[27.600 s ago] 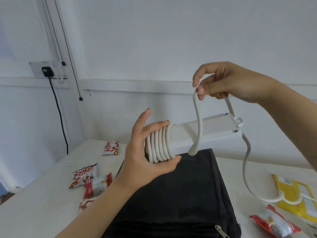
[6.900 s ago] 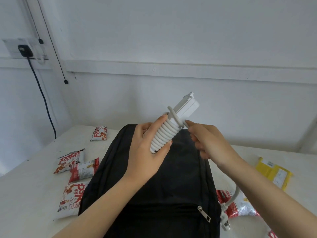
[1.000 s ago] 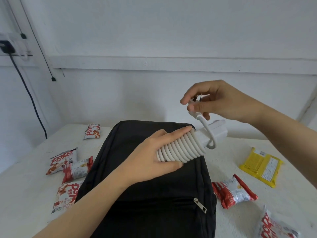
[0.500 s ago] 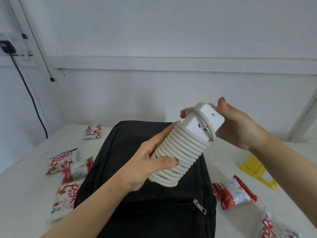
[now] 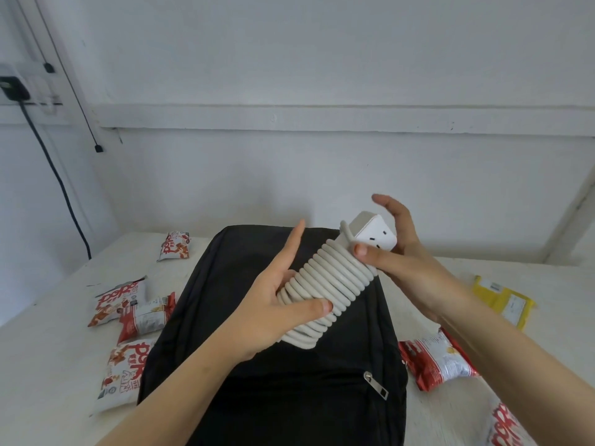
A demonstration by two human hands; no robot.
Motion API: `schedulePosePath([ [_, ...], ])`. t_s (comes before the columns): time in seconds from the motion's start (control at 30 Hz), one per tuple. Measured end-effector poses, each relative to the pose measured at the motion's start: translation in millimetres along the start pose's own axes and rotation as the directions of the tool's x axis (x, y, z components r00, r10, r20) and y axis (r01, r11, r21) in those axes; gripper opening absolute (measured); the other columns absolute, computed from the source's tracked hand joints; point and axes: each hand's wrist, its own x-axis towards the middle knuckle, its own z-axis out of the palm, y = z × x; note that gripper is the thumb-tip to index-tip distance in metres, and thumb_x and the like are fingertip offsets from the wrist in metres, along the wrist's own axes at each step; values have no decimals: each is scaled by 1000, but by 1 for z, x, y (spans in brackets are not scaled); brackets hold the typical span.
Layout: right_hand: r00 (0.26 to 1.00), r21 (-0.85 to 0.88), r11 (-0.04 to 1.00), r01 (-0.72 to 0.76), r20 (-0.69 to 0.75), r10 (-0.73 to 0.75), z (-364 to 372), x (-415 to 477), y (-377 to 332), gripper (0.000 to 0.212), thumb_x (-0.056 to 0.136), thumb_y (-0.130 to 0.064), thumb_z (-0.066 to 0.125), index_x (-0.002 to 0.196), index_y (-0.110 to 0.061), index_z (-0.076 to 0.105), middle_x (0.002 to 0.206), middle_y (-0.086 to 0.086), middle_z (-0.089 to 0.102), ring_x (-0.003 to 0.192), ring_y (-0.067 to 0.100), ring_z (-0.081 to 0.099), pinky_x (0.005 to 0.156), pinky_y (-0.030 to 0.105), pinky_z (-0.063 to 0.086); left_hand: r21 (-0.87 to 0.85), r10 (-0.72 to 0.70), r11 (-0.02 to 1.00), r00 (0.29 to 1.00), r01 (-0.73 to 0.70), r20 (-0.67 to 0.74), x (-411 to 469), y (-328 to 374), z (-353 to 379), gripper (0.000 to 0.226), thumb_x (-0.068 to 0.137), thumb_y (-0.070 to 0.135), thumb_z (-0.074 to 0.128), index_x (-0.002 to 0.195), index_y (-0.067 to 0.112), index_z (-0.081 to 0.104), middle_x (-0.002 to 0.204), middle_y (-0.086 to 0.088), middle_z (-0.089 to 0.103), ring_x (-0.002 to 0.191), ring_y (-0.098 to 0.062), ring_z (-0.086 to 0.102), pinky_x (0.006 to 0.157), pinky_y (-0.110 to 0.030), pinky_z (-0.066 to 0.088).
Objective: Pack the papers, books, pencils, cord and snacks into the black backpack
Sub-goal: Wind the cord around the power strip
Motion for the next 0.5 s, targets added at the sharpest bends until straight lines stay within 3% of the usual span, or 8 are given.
schedulePosePath([
  [0.1,983,-114,978,175,68,-168,-2,-6,-6,89,74,-17,76,134,-49,19,87,-13,67,76,6,65,71,16,50,51,23,998,999,-25,49,0,3,-7,101,61,36,76,129,71,11,101,-8,63,94,-21,64,81,-29,54],
  [0.2,954,-281,913,295,141,-265,-5,-9,-11,84,77,-27,77,135,-52,22,93,-16,61,83,5,60,72,13,47,83,23,996,993,-33,116,2,8,-14,103,62,34,76,129,72,7,95,-3,64,92,-20,65,80,-27,52],
  [0.27,948,-376,871,316,172,-269,-8,-9,-14,77,72,-39,74,133,-53,28,99,-12,58,92,7,58,76,11,45,114,28,992,989,-44,142,3,10,-16,102,63,34,75,129,72,6,97,-5,63,93,-21,64,82,-29,52],
  [0.33,941,-414,848,331,209,-266,-11,-10,-19,72,71,-41,72,132,-49,35,99,-8,60,89,9,59,78,11,44,117,36,992,986,-55,163,2,10,-17,102,65,33,75,130,71,6,101,-12,61,94,-25,63,85,-32,52],
  [0.5,924,-527,762,376,278,-264,-15,-12,-27,61,74,-44,68,130,-38,46,120,-26,54,100,3,58,82,8,42,0,61,998,977,-62,202,-2,7,-12,100,69,26,74,133,67,9,106,-18,61,98,-29,63,85,-32,51],
])
